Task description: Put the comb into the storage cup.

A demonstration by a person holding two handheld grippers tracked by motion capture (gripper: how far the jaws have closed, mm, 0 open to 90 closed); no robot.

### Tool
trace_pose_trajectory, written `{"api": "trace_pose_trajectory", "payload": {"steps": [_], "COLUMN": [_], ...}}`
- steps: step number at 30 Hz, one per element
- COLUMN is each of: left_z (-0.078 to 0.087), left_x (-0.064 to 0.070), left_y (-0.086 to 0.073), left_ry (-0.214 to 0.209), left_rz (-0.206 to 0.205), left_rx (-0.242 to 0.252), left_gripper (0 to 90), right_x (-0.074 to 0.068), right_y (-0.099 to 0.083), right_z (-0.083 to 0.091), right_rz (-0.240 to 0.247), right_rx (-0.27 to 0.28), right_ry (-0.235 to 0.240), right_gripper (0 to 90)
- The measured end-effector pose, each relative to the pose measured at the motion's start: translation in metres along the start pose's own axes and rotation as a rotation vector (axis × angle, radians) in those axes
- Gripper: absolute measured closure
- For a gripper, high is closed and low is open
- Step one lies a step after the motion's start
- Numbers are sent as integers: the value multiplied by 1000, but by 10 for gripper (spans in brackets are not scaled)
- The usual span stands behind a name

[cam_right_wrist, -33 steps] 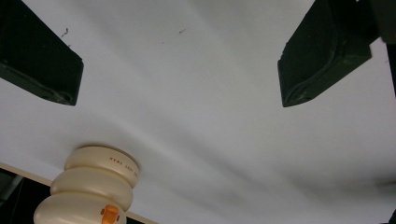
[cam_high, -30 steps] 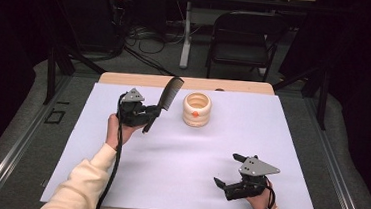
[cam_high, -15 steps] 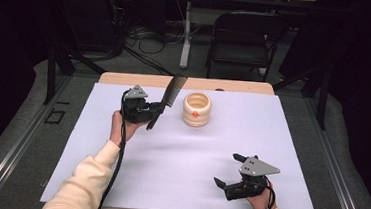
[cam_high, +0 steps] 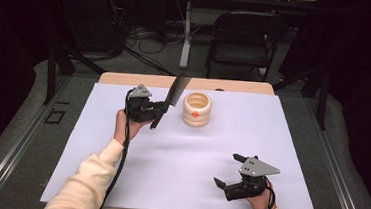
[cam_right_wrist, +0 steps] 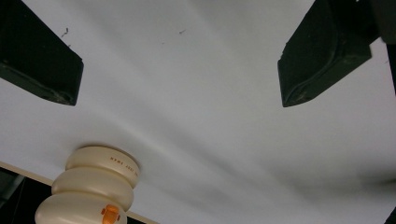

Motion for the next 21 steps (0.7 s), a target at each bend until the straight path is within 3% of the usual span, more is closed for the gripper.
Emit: {"api": "trace_pose_trajectory", "payload": {"steps": [21], "left_z": [-20], "left_x": [2], "left_y": [5], "left_ry": [13], "left_rz": [-6], "left_rx": [8], "left_gripper": [724], "right_x": [0], "right_y": [0], "right_z": [1], "right_rz": [-6], "right_rx": [1], "right_ry": [-1], "right_gripper": [0]}}
Point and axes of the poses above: each handheld gripper's, and its own axes: z roughly backward along the jaws, y roughly out of its top, x roughly to its right, the point moved 9 cm from there along -z, roughly forward along the jaws, and after that the axes turned 11 degrees about z, right-handed, at the moved point
